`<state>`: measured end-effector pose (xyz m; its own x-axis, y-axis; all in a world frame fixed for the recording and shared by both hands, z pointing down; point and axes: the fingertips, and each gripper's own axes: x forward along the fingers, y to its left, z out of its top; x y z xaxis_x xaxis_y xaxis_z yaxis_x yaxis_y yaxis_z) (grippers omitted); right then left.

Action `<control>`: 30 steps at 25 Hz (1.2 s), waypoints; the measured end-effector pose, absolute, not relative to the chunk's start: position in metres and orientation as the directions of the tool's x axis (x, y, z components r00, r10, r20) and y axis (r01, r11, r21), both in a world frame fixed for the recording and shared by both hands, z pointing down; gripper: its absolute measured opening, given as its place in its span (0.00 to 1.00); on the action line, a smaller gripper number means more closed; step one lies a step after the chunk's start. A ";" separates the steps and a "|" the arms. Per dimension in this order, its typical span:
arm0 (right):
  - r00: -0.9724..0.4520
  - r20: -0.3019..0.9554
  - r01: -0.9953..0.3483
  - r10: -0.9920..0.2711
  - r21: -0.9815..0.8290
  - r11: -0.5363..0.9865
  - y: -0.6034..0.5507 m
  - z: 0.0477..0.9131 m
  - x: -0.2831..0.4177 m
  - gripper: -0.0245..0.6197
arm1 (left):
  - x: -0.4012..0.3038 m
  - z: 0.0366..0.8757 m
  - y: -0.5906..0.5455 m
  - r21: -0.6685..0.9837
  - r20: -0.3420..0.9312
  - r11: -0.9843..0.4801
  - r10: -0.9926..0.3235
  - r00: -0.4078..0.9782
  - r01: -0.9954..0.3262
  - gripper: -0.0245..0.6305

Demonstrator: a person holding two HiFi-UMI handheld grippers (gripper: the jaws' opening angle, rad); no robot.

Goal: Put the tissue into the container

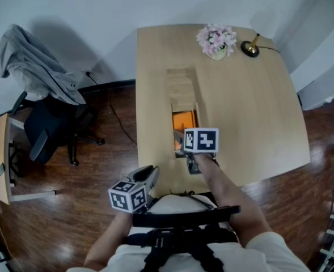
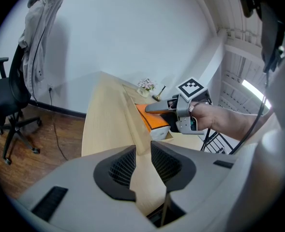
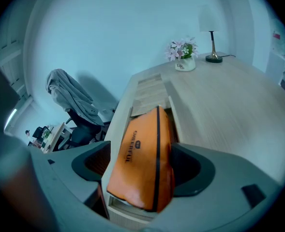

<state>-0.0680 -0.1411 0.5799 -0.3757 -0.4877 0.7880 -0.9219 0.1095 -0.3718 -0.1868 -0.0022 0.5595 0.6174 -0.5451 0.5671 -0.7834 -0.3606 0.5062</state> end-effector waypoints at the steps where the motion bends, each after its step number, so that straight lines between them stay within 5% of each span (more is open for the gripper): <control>1: -0.375 0.790 -0.922 -0.485 -0.374 0.104 -0.140 0.580 -0.067 0.65 | -0.186 0.559 -0.002 0.505 0.567 -0.362 -0.546 0.617 -0.784 0.18; 30: -0.527 0.685 -0.840 -0.503 -0.509 0.188 -0.123 0.537 -0.009 0.61 | -0.134 0.539 -0.018 0.514 0.540 -0.348 -0.579 0.611 -0.784 0.18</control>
<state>-0.0086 -0.1226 0.5372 -0.5272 -0.5031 0.6848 -0.8401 0.1878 -0.5088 -0.1342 -0.0179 0.5389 0.6109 -0.5789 0.5402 -0.7841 -0.3478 0.5140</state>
